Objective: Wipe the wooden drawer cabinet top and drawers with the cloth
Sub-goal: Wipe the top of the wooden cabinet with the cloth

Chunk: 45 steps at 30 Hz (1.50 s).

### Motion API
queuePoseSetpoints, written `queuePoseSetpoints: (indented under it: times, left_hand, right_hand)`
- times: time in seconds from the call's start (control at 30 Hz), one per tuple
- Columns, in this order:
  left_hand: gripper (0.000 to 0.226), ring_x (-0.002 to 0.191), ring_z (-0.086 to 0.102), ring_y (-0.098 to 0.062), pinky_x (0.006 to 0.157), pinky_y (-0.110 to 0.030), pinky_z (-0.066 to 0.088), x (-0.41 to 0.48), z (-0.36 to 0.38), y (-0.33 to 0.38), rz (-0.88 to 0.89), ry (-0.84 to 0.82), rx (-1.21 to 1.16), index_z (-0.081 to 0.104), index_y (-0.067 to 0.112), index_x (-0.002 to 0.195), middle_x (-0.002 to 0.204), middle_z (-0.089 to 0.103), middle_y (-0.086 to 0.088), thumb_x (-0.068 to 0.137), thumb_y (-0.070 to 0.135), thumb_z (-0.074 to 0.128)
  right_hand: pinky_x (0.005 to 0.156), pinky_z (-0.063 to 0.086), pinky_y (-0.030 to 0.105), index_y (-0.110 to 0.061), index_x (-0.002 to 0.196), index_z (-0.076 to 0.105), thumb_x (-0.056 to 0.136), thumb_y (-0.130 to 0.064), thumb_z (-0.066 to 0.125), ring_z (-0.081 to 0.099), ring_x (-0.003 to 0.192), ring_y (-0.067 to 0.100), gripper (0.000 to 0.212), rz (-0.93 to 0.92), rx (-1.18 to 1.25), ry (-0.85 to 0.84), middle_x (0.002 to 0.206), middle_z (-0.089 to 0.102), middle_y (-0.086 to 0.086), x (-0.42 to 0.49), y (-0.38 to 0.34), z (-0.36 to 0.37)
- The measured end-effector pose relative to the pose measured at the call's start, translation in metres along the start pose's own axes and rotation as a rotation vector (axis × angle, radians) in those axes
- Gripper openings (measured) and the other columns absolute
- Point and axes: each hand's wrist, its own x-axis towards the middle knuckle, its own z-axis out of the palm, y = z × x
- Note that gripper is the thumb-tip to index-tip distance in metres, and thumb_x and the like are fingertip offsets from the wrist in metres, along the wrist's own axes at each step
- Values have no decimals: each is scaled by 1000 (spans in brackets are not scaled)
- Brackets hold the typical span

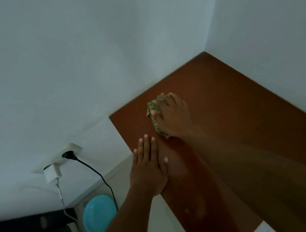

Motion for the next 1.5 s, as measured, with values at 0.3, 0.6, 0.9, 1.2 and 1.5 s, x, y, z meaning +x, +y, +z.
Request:
queuePoseSetpoints:
  times: [0.3, 0.6, 0.9, 1.2, 1.5]
  left_hand:
    - [72, 152, -25, -20, 121, -36, -17, 1, 12, -9, 40, 106, -5, -10, 18, 160, 167, -20, -5, 102, 56, 12]
    - [73, 156, -12, -24, 123, -41, -5, -1, 11, -7, 24, 101, 19, 1, 15, 162, 170, -6, -9, 102, 55, 13]
    - [77, 154, -16, -23, 123, -38, -8, -28, 19, 27, -81, 15, 26, -10, 10, 159, 168, -15, -11, 97, 55, -4]
    - [71, 153, -22, -23, 125, -39, -5, -99, 29, 60, -36, -92, 39, -17, 13, 157, 166, -22, -9, 99, 50, -1]
    - [69, 154, -16, -18, 127, -39, 3, -73, -6, -22, 108, -112, 96, -8, 21, 160, 168, -15, 0, 98, 48, 5]
  right_hand:
    - [126, 7, 49, -14, 161, 9, 103, -43, 18, -3, 157, 28, 66, 49, -177, -129, 170, 4, 7, -20, 20, 39]
    - [126, 6, 51, -12, 161, 7, 103, -50, 14, -4, 157, 29, 69, 301, -238, -93, 169, 3, 11, -123, 71, 1]
    - [120, 21, 53, -6, 156, 26, 103, -46, 23, 19, 154, 36, 67, 453, -232, 3, 163, 26, 18, -232, 137, -45]
    - [67, 52, 51, 7, 95, 59, 68, 3, 80, 56, 84, 46, 35, 674, -189, 25, 91, 61, 30, -300, 194, -104]
    - [96, 43, 43, -4, 122, 61, 95, -18, 45, 55, 110, 35, 35, 290, 201, 362, 116, 63, 18, -134, 9, -50]
